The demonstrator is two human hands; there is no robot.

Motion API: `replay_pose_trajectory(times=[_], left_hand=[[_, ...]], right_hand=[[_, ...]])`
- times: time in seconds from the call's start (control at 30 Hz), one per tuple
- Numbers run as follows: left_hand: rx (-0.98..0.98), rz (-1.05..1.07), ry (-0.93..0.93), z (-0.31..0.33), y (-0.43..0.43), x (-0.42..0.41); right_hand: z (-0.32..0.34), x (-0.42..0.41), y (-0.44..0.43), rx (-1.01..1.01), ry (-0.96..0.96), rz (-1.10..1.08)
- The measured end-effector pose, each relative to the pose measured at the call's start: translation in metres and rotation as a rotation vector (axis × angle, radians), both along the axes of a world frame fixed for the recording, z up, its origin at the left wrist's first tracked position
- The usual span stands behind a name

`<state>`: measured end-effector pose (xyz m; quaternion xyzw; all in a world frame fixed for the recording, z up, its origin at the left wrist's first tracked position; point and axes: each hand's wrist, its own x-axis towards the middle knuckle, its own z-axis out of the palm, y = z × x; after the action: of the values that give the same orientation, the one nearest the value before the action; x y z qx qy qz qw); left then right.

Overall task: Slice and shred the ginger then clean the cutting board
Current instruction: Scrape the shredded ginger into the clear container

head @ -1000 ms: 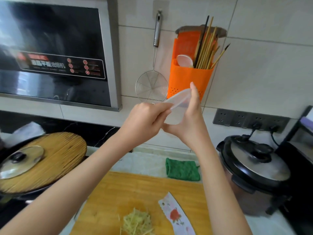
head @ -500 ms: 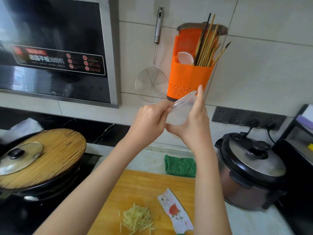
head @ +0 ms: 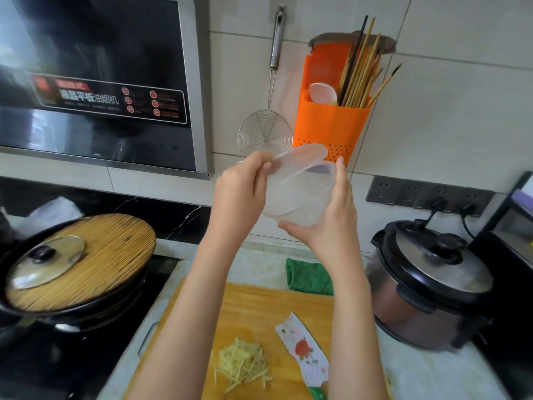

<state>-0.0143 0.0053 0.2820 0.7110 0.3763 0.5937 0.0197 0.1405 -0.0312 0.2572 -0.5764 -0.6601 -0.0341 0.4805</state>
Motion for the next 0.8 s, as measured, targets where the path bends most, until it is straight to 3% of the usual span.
replay_pose_trajectory(times=[0.13,0.27,0.57,0.7,0.8], left_hand=[[-0.015,-0.009,-0.136,-0.009,0.000,-0.009],[-0.277,-0.056,-0.382,-0.027,0.022,-0.023],[-0.870,0.076,-0.982,-0.127,0.051,-0.059],[-1.052,0.169,-1.071,-0.195,0.044,-0.078],[-1.132,0.259,-1.087,-0.232,0.040,-0.092]], right_hand=[[-0.005,0.008,-0.005,0.007,-0.052,0.053],[-0.019,0.018,-0.011,-0.199,-0.067,0.137],[-0.092,0.017,0.013,-0.467,0.420,0.284],[-0.157,-0.005,0.034,-0.470,0.582,0.195],[-0.205,-0.025,0.037,-0.537,0.601,0.161]])
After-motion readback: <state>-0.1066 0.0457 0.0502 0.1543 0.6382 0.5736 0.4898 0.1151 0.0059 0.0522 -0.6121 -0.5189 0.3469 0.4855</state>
